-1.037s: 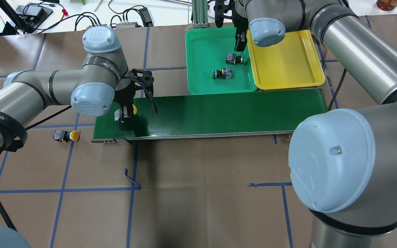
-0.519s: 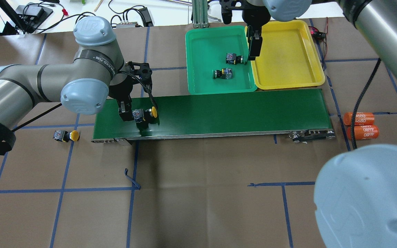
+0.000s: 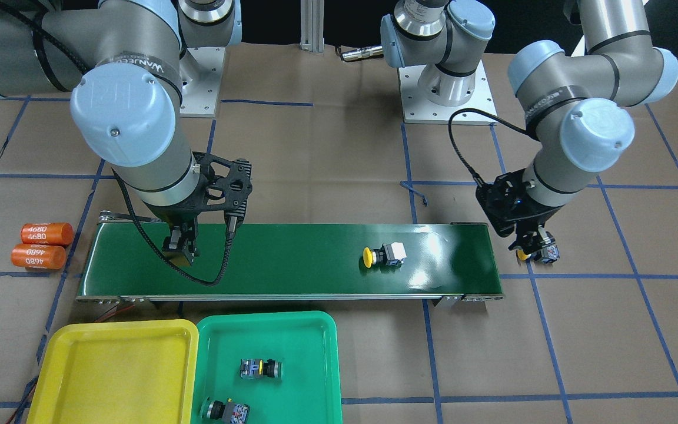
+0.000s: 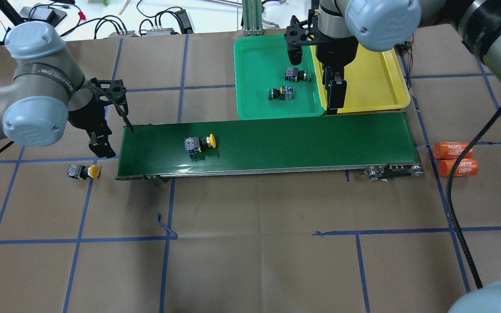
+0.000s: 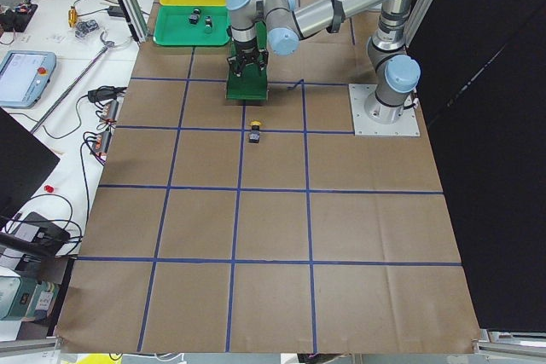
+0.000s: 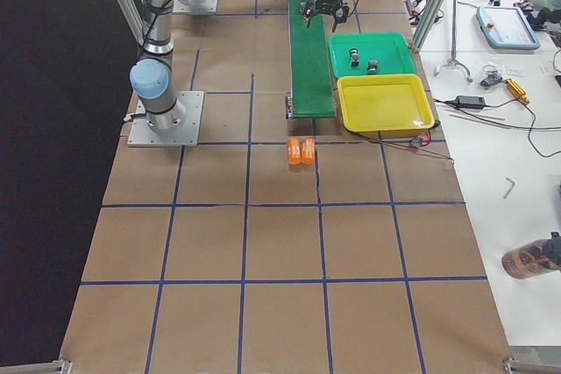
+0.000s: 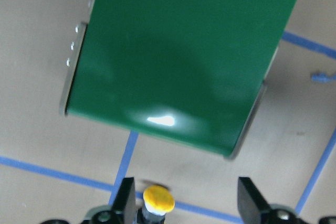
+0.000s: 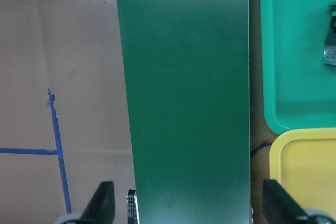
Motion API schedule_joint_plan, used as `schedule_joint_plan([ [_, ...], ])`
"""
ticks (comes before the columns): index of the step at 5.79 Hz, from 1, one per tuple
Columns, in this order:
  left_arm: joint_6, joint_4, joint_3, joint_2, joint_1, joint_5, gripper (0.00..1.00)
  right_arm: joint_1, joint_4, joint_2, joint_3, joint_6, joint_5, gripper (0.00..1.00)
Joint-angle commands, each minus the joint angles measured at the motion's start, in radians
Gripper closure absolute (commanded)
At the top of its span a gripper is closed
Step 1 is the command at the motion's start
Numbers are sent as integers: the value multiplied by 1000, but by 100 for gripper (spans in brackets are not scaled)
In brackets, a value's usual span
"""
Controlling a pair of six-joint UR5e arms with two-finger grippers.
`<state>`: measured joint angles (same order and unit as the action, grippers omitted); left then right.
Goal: Sort buttons by color to trays
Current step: 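Move the left gripper down onto the last yellow button beside the belt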
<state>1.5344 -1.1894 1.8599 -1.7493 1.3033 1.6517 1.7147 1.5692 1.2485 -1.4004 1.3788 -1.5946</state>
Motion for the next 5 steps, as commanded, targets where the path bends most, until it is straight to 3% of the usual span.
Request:
schedule_joint_plan([
  [1,322,14,25,-24,-174,-7,27,2,21,14,-35,2,1,0],
  [3,562,220,63,-125,-200,-10,27,19,47,14,-48,-1,8,0],
  [5,655,316,141,-139,-205,-23,23,72,206,5,-130,-68,12,0],
])
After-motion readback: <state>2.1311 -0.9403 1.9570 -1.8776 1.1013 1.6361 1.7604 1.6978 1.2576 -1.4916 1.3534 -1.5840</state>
